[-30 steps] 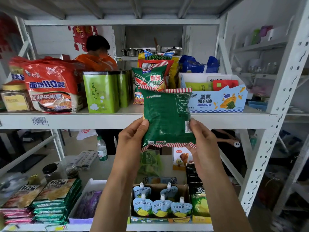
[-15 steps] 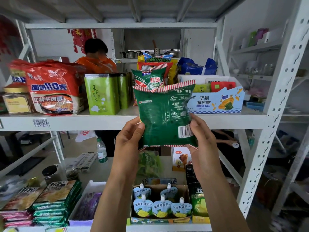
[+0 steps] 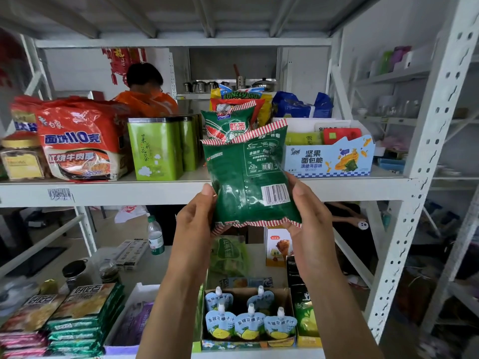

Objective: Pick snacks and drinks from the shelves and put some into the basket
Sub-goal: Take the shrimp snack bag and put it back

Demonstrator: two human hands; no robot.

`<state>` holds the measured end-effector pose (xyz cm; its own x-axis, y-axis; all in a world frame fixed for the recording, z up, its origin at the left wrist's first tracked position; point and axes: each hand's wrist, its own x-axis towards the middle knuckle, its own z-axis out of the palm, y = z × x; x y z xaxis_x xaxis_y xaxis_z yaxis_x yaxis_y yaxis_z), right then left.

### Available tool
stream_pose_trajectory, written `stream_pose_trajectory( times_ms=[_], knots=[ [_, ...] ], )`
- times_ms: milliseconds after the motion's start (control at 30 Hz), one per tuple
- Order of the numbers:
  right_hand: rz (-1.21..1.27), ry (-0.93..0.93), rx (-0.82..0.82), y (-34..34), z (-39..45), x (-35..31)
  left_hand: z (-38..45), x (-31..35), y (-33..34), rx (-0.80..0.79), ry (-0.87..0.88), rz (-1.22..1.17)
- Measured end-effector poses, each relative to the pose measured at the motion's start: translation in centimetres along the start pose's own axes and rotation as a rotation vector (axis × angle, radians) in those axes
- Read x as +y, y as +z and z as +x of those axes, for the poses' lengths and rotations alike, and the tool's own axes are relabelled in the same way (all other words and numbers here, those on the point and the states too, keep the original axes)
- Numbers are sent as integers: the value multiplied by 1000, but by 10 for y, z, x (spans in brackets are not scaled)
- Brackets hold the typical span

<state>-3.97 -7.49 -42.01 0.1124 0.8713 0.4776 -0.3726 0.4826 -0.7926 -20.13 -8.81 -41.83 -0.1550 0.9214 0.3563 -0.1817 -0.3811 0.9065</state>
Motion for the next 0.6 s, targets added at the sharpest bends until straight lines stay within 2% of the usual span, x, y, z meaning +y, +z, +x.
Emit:
stream_pose_trajectory(
  times_ms=[67,133,233,300,367,433,500,600],
  knots=[
    [5,0,10,1,1,2,0,0,1,-13,31,9],
    [-97,-45,55,2,2,6,1,0,1,13,57,-24],
    [-353,-232,178,5,-2,10,1,2,2,85,109,-74],
    [-427,-396,220,9,-7,8,2,4,3,130,152,-67],
    [-490,-537,166,15,-11,5,4,6,4,149,184,-78],
    [-555,-605,41,23,-11,4,5,8,7,141,205,-109],
    [-594,-591,-67,30,-8,6,5,10,11,104,230,-121],
    [-581,-532,-102,37,-3,11,4,12,18,44,275,-109]
  ],
)
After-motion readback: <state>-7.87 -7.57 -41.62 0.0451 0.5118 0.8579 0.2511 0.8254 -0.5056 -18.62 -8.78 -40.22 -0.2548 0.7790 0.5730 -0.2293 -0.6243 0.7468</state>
